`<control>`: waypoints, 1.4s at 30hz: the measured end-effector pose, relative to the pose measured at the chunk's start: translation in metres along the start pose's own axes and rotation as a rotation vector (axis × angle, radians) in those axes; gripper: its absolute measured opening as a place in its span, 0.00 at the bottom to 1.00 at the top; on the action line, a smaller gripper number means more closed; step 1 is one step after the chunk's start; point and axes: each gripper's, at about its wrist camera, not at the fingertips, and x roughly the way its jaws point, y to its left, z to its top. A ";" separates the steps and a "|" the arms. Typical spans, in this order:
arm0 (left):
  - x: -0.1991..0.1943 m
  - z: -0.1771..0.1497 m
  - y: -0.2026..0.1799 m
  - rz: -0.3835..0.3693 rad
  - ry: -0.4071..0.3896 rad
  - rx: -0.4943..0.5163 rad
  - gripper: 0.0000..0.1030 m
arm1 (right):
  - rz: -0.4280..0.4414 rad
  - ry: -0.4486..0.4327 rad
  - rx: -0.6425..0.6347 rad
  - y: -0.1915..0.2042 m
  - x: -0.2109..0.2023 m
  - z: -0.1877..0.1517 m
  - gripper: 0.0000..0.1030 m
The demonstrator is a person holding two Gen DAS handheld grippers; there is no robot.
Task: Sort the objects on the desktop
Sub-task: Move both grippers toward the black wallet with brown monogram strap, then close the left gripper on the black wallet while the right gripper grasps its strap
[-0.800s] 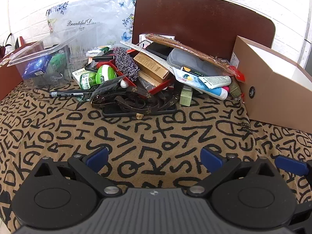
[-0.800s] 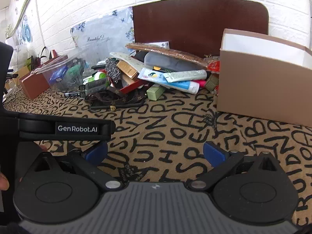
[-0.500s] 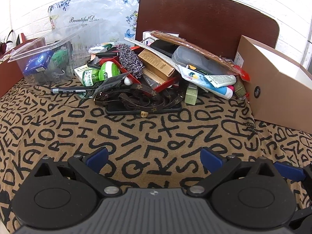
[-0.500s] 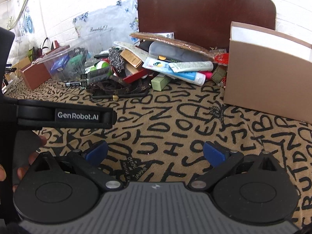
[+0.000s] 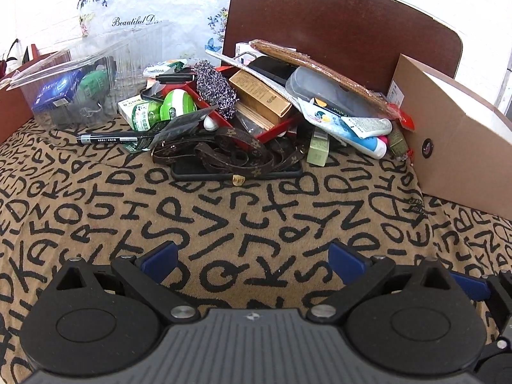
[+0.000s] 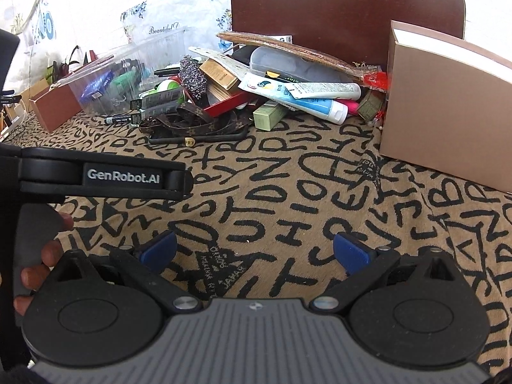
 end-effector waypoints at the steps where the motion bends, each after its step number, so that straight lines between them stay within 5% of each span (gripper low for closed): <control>1: 0.001 0.001 0.000 0.000 -0.003 0.000 1.00 | -0.002 0.002 -0.002 0.000 0.001 0.001 0.98; 14: 0.014 0.015 0.017 -0.009 -0.001 -0.019 1.00 | -0.004 -0.005 -0.071 0.010 0.026 0.023 0.98; 26: 0.028 0.050 0.064 -0.030 -0.045 -0.109 0.99 | 0.159 -0.082 -0.259 0.043 0.068 0.059 0.98; 32: 0.049 0.068 0.068 -0.115 -0.042 -0.114 0.92 | 0.183 -0.103 -0.311 0.053 0.100 0.083 0.96; 34: 0.062 0.073 0.069 -0.134 -0.017 -0.117 0.89 | 0.178 -0.112 -0.340 0.055 0.109 0.089 0.77; 39: 0.076 0.073 0.067 -0.133 -0.039 -0.074 0.79 | 0.169 -0.108 -0.369 0.055 0.132 0.093 0.65; 40: 0.076 0.072 0.066 -0.127 -0.046 -0.062 0.76 | 0.162 -0.109 -0.376 0.056 0.133 0.093 0.53; 42: 0.074 0.071 0.067 -0.165 -0.050 -0.067 0.49 | 0.162 -0.112 -0.368 0.053 0.132 0.093 0.43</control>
